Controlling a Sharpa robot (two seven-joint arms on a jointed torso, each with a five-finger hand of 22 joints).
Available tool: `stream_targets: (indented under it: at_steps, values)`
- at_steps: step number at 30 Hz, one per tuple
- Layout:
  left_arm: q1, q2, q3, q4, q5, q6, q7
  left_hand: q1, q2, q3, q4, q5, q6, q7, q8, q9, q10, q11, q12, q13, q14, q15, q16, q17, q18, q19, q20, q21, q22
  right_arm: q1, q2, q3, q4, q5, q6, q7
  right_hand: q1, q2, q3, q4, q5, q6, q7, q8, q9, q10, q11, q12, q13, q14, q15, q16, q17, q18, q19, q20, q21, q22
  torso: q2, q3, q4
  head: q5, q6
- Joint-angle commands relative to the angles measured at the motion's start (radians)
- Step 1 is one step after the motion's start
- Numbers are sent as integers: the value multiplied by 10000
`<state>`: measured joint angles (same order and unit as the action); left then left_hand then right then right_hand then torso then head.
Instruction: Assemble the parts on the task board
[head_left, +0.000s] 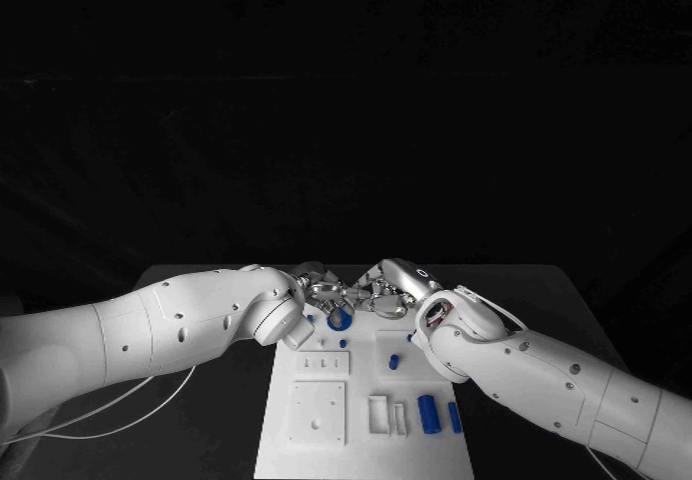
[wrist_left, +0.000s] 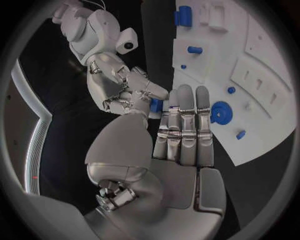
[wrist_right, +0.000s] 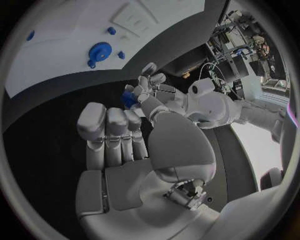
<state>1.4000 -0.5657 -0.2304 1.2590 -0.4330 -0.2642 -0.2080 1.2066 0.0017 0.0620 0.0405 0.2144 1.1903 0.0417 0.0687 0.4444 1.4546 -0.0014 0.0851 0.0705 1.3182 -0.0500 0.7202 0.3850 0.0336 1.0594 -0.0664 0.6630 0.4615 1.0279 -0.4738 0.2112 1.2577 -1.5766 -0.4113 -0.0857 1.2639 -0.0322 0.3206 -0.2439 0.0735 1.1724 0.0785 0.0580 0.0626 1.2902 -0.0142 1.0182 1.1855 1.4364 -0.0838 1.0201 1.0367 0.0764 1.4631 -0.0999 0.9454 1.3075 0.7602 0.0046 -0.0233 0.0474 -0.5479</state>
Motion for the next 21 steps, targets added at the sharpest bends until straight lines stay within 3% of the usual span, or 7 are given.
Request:
stream_targets:
  at_steps: [1, 7, 14, 19, 20, 21]
  values:
    - [-7, 27, -3, 4, 131, 103, 119, 48, 138, 16, -106, 206, -35, -42, -25, 2, 53, 4, -35, -11, -67, 6, 57, 11, -163, -66, -36, -37, 27, 11, 35, 8, 44, -109, 128, 34, -7, -62, 69, -18, 65, 69, -13, 41, 15, 3, -73, 0, 2, 84, -17, -15, 10, -36, 145, -32, 53, 1176, 7, -2, -9, -1, 3]
    - [-7, 35, -2, 3, 191, 79, 121, 119, 259, 173, -243, 700, -23, -77, -10, 74, 95, -11, -45, -13, -67, -5, 76, 25, -160, -77, -45, -20, 75, 11, 40, 4, 26, -108, 152, 12, -6, -59, 70, -18, 65, 70, -13, 42, 15, 3, -73, 1, 3, 84, -17, -17, 9, -36, 146, -32, 58, 1178, 5, 0, -10, -11, -16]
    - [-7, 9, -2, 48, 274, -19, 197, 335, 402, 754, -774, 1793, 9, -138, 66, 610, 289, -74, -27, -11, -37, -71, 186, 92, -160, -106, -109, 95, 217, 11, 45, 0, -47, -114, 199, -28, -6, -56, 70, -19, 66, 68, -13, 40, 14, 0, -73, -5, 0, 85, -17, -26, 8, -39, 151, -32, 75, 1183, 6, -5, -1, -23, -20]
    - [-10, -56, -1, 160, 316, -124, 257, 213, 415, 1369, -1370, 2576, 34, -138, 191, 1503, 532, -167, 168, 88, -35, -162, 465, 245, -130, -190, -202, 415, 521, 10, 49, -1, -85, -132, 226, -61, -16, -53, 68, -11, 57, 65, -12, 40, 14, -6, -71, -14, -5, 85, -17, -33, 6, -39, 150, -32, 66, 1181, 14, -4, 0, -37, -18]
    - [-10, -69, -1, 180, 327, -124, 254, -203, 421, 1742, -1708, 2647, -63, -150, 145, 2265, 438, -184, 426, 178, -159, -173, 704, 367, -133, -403, -228, 711, 835, 10, 48, -1, -92, -135, 234, -66, -16, -53, 68, -11, 57, 65, -12, 40, 14, -6, -71, -14, -5, 85, -17, -33, 6, -39, 150, -32, 66, 1181, 15, -2, 2, -40, -21]
    - [-11, -79, -1, 195, 335, -126, 251, -248, 411, 1770, -1765, 2721, -44, -161, 112, 2371, 468, -204, 442, 182, -143, -181, 746, 375, -118, -406, -231, 751, 877, 9, 47, -1, -98, -136, 240, -69, -16, -53, 68, -11, 57, 65, -12, 40, 14, -6, -71, -14, -5, 85, -17, -33, 6, -39, 150, -32, 66, 1181, 14, -3, 2, -43, -24]
